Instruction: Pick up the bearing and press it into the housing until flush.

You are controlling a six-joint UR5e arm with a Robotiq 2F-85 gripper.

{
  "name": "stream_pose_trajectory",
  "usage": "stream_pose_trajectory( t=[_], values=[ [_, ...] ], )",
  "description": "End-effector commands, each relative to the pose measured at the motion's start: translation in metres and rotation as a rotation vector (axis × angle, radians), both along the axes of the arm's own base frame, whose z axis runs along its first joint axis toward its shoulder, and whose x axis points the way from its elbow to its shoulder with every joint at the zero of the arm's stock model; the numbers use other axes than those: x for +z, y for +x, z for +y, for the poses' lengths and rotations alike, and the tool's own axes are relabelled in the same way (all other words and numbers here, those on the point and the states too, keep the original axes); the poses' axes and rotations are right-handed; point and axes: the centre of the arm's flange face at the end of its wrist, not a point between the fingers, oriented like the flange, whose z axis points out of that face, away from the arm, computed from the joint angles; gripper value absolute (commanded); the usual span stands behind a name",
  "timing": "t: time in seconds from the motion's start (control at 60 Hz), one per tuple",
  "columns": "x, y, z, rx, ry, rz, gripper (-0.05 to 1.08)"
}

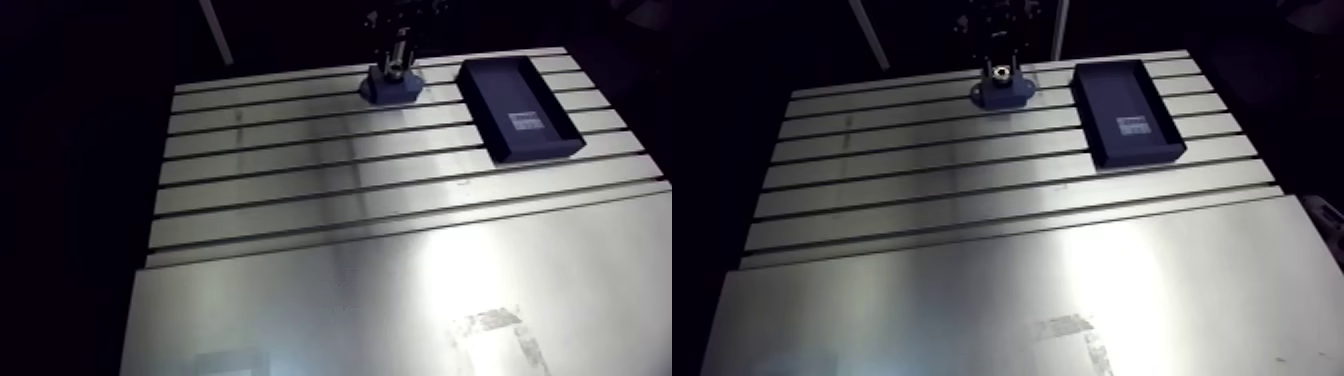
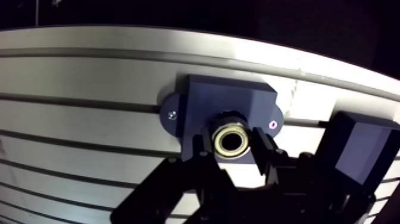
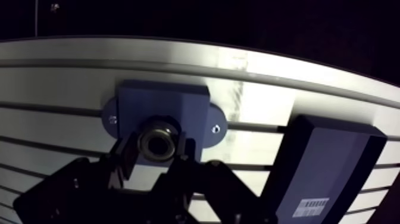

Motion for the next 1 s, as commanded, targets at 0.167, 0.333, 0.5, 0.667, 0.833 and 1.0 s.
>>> stream_pose_trajectory(
  t=[0.167, 0.333, 0.5, 0.667, 0.833, 1.0],
  values=[
    [-0.0029, 0.0020, 0.0011, -0.003, -0.001, -0.006, 0.71],
    [-0.0024, 0.0015, 0.0013, -0.002, 0.002, -0.001, 0.71],
    [-0.0006, -0.0003, -0.0005, 0.001, 0.003, 0.013, 0.71],
    [-0.0005, -0.0003, -0.0006, 0.003, 0.003, 0.014, 0.71],
    [-0.0023, -0.0004, -0.0006, 0.003, 0.002, 0.011, 0.71],
    [-0.0057, -0.0006, 0.0014, 0.000, 0.001, 0.006, 0.71]
  ],
)
